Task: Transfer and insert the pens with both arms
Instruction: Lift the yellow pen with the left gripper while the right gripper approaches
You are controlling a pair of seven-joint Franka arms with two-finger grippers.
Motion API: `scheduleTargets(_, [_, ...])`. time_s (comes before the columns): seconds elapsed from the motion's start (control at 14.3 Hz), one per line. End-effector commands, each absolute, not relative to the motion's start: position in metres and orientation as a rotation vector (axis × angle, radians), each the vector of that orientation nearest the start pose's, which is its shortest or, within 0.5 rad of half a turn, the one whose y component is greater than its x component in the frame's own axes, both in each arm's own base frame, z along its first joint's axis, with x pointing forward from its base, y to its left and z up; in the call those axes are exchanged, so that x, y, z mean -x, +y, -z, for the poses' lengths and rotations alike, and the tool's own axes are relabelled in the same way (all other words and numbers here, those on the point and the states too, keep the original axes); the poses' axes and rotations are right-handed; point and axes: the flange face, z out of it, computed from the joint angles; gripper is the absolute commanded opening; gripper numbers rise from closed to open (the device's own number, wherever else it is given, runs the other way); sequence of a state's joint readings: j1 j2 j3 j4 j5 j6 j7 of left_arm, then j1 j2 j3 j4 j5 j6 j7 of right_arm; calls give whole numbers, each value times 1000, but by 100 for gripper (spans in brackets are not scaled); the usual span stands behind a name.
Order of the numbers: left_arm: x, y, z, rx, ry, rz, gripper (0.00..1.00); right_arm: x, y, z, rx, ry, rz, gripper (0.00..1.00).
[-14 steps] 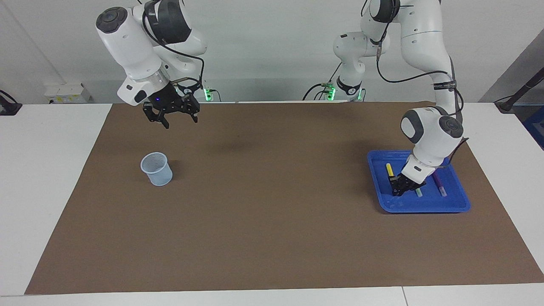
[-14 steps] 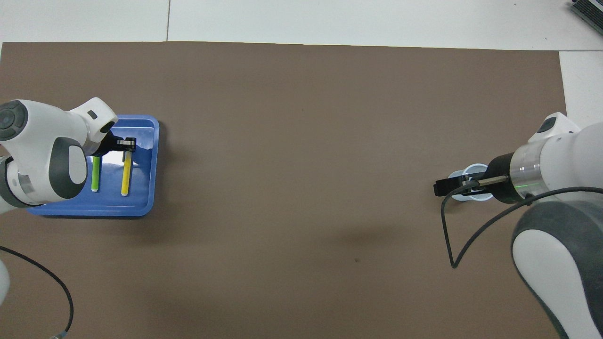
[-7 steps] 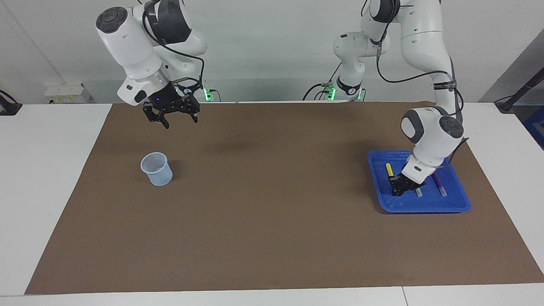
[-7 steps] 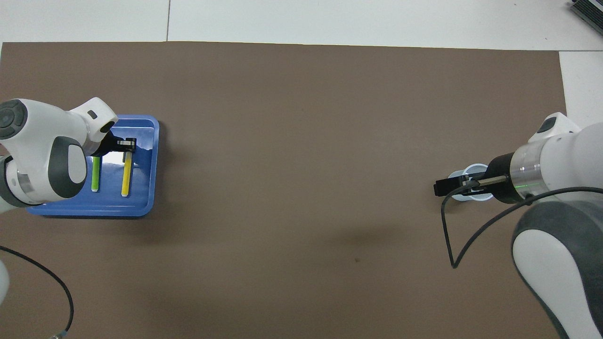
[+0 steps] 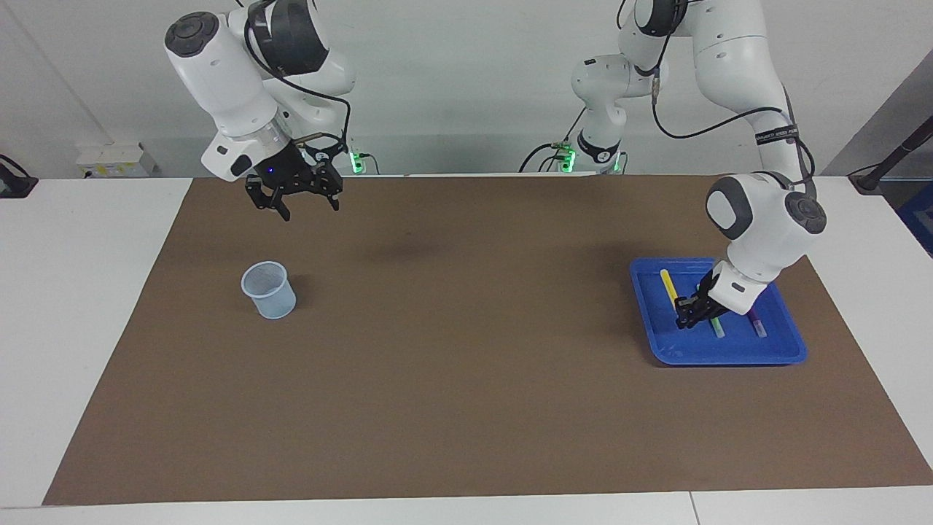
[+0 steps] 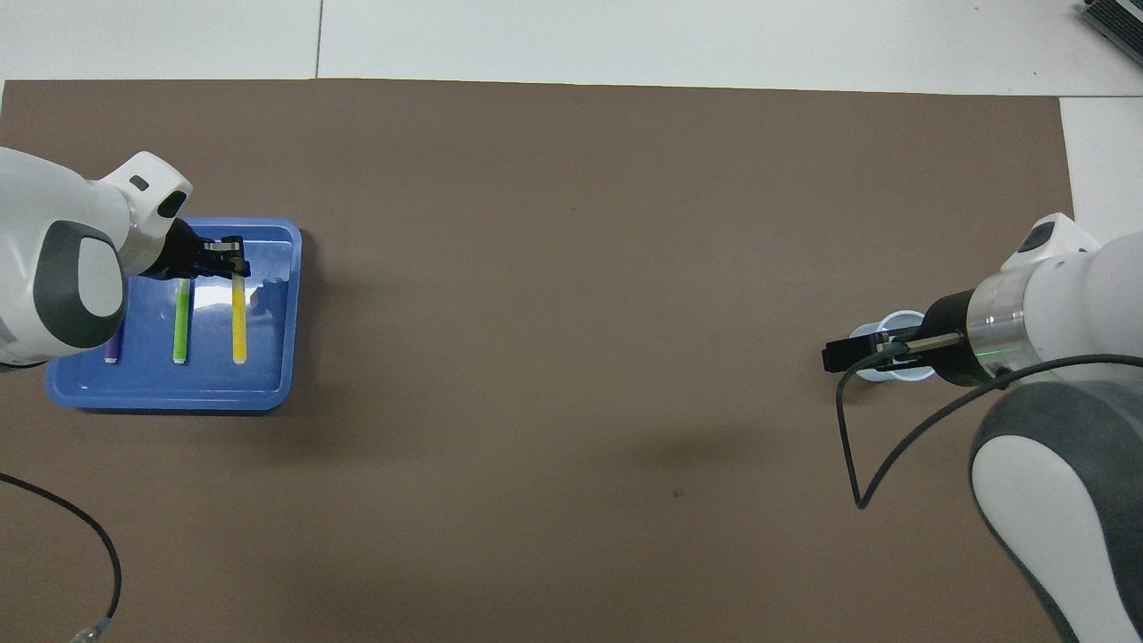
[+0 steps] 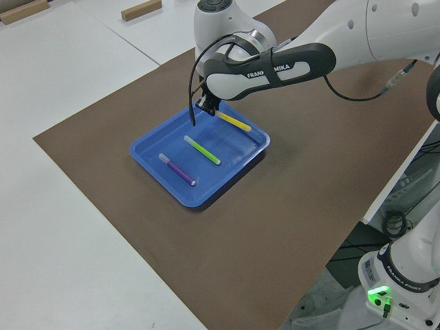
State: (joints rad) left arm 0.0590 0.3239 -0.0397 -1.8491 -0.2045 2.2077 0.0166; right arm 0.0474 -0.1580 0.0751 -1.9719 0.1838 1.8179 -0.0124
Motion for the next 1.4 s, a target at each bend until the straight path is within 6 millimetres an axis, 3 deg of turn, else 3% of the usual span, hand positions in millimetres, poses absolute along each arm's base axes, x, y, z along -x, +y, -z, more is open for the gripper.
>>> scheduleTargets(0.0, [-635,7,-374,3360,-470,60,0,-503,80,-542,2949,-144,8,100])
scheduleTargets(0.35, [-643,3,-392,3443,-1052,55,0,-504,80,-543,2947,-142,23,100])
scheduleTargets(0.84, [-647,-8,-406,3266,-1634,51,0,-505,91,-541,2911,8,25,100])
scheduleTargets(0.98, [-645,-19,-408,3181,-1801,-39,0,-503,107,-540,2868,85,12,100])
scheduleTargets(1.12, [-639,-46,-411,3127,-1875,-146,0,-503,122,-540,2810,243,6,100])
scheduleTargets(1.33, [-630,-68,-423,3011,-2013,-296,0,-506,130,-544,2691,333,24,100])
